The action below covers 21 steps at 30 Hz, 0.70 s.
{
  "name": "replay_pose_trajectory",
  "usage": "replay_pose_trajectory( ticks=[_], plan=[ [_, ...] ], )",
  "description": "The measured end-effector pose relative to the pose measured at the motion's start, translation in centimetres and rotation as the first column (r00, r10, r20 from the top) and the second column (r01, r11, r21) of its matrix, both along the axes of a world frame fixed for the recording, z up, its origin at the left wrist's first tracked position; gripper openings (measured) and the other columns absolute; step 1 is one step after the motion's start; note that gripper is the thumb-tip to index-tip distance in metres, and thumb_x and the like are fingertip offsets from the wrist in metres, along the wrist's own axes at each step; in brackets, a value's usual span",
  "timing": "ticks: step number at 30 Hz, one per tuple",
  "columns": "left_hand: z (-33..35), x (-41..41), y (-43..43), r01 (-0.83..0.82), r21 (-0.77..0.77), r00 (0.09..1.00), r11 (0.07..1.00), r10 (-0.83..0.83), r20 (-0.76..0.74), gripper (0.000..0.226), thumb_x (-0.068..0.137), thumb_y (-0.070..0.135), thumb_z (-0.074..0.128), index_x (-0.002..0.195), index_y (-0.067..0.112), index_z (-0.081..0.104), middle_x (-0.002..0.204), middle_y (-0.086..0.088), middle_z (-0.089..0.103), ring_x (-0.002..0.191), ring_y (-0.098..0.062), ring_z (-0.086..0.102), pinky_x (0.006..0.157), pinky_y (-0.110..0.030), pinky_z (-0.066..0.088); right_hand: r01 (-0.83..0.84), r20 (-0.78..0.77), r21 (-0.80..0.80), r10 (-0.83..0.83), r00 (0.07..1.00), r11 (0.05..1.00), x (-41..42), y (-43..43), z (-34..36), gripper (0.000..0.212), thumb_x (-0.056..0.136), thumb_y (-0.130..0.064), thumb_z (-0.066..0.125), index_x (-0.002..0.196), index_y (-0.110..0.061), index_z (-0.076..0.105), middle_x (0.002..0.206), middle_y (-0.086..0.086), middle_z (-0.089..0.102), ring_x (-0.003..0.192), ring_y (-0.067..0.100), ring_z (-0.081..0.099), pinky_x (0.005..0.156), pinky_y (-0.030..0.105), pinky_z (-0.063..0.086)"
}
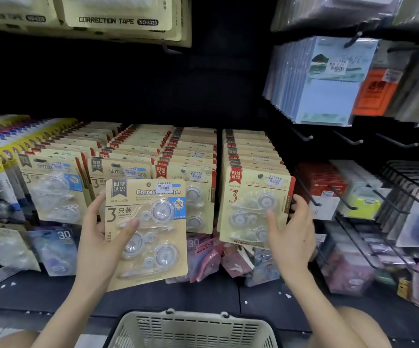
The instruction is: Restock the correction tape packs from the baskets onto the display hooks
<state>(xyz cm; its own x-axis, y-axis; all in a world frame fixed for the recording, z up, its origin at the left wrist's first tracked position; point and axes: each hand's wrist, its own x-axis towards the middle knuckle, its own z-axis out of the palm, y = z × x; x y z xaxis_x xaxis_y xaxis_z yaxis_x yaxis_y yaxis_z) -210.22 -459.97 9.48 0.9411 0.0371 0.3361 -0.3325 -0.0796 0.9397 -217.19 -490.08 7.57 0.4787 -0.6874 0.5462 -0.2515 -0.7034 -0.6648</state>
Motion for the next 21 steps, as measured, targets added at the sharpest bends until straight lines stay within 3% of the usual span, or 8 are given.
replay_pose_trajectory(
  ticks=[3, 6, 9, 12, 17, 21],
  plan=[
    [-0.1, 0.1, 0.9, -0.007, -0.002, 1.0, 1.0, 0.007, 0.015, 0.064, 0.073, 0.029, 0.076, 0.124, 0.054, 0.047, 0.131, 0.006, 0.061, 0.112, -0.006, 0.064, 0.1, -0.044, 0.049, 0.165, 0.172, -0.405, -0.102, 0.98, 0.899, 0.7, 0.9, 0.8, 0.047, 0.085, -0.023, 0.064, 0.126, -0.005, 0.05, 0.115, 0.021, 0.06, 0.102, 0.037, 0.055, 0.081, 0.046, 0.044],
    [-0.1, 0.8, 2.1, -0.018, -0.019, 1.0, 1.0, 0.018, -0.001, 0.066, 0.073, 0.035, 0.083, 0.123, 0.058, 0.047, 0.134, 0.0, 0.061, 0.119, -0.019, 0.062, 0.103, -0.048, 0.047, 0.046, 0.234, -0.565, 0.107, 0.966, 0.824, 2.5, 2.7, 2.0, 0.038, 0.087, -0.026, 0.062, 0.121, -0.011, 0.05, 0.112, 0.019, 0.062, 0.102, 0.034, 0.055, 0.088, 0.044, 0.042],
    [0.0, 1.5, 2.7, -0.037, -0.055, 0.999, 0.998, 0.038, 0.001, 0.065, 0.071, 0.029, 0.079, 0.123, 0.051, 0.047, 0.117, 0.003, 0.07, 0.108, -0.017, 0.067, 0.094, -0.041, 0.051, -0.185, 0.148, -0.55, 0.314, 0.938, 0.814, 4.9, 5.5, 3.1, 0.037, 0.092, -0.036, 0.056, 0.121, -0.013, 0.058, 0.116, 0.014, 0.064, 0.109, 0.029, 0.056, 0.098, 0.041, 0.038],
    [0.2, 2.1, 3.4, -0.055, -0.088, 0.998, 0.995, 0.056, 0.008, 0.062, 0.071, 0.025, 0.074, 0.121, 0.049, 0.046, 0.097, 0.023, 0.073, 0.095, -0.002, 0.069, 0.082, -0.026, 0.054, -0.342, 0.025, -0.514, 0.412, 0.911, 0.787, 7.9, 7.9, 3.8, 0.043, 0.094, -0.042, 0.051, 0.123, -0.013, 0.062, 0.122, 0.011, 0.063, 0.116, 0.028, 0.055, 0.106, 0.043, 0.034],
    [0.8, 3.9, 4.7, -0.061, -0.113, 0.998, 0.992, 0.06, -0.005, 0.066, 0.079, 0.011, 0.073, 0.133, 0.035, 0.044, 0.094, 0.032, 0.07, 0.091, 0.004, 0.068, 0.075, -0.014, 0.056, -0.391, -0.135, -0.537, 0.382, 0.914, 0.748, 12.0, 10.1, 4.2, 0.046, 0.095, -0.044, 0.042, 0.121, -0.016, 0.066, 0.121, 0.011, 0.067, 0.113, 0.03, 0.062, 0.108, 0.043, 0.022],
    [1.3, 5.8, 5.0, -0.016, -0.061, 1.0, 0.998, 0.015, -0.016, 0.066, 0.083, 0.011, 0.074, 0.134, 0.037, 0.043, 0.096, 0.021, 0.073, 0.094, 0.0, 0.069, 0.073, -0.013, 0.054, -0.367, -0.136, -0.551, 0.353, 0.926, 0.749, 13.1, 10.1, 3.7, 0.044, 0.095, -0.042, 0.04, 0.118, -0.017, 0.068, 0.12, 0.009, 0.068, 0.112, 0.03, 0.063, 0.105, 0.045, 0.025]
  ],
)
